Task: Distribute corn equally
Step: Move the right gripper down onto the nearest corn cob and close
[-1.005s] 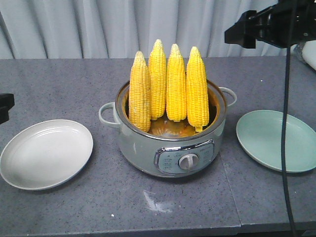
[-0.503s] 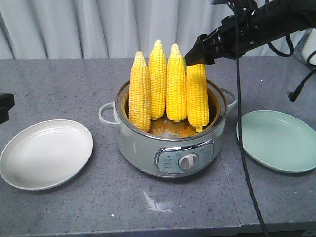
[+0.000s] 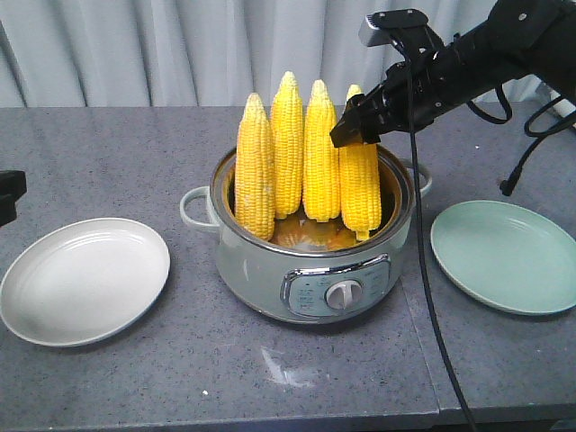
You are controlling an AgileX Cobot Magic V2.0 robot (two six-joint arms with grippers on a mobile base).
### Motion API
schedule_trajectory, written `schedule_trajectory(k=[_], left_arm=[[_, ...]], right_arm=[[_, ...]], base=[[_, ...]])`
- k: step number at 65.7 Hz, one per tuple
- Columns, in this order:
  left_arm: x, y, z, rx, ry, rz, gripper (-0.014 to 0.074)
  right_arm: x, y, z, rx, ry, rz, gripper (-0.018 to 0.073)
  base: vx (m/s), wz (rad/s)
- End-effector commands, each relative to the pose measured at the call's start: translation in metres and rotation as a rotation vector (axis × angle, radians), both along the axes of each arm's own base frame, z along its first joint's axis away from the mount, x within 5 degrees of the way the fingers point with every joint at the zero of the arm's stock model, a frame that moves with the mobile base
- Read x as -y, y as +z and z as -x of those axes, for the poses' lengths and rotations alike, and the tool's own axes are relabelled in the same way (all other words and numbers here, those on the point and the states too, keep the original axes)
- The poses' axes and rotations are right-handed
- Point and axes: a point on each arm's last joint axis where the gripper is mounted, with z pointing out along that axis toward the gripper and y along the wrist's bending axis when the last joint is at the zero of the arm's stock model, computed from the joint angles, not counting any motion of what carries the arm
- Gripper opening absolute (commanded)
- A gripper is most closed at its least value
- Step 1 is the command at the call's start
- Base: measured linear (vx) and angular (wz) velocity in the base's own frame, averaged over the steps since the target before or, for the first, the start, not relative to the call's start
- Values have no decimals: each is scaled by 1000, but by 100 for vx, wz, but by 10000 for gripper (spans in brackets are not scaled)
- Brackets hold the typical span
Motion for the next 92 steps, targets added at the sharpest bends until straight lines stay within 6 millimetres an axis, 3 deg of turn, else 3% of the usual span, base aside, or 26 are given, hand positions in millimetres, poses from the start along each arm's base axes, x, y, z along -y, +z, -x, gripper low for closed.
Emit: schedule_trajectory(k=[1, 32, 53, 69, 82, 92], left_arm=[[-1, 20, -1, 108, 10, 17, 576], [-1, 20, -1, 108, 10, 17, 576], [-1, 20, -1, 108, 10, 17, 576], [-1, 20, -1, 108, 10, 17, 576], [-1, 20, -1, 108, 10, 17, 576], [-1, 20, -1, 108, 10, 17, 576]], right_arm=[[1, 32, 5, 114, -22, -44, 554], [-8, 23, -1, 121, -20, -46, 542], [-8, 22, -1, 119, -19, -40, 345], [-8, 22, 1, 104, -10, -37, 256], [-7, 33, 7, 127, -9, -41, 253], [-3, 55, 19, 186, -14, -51, 253]], base=[[0, 0], [0, 0], [0, 0], [0, 0], [0, 0], [0, 0]])
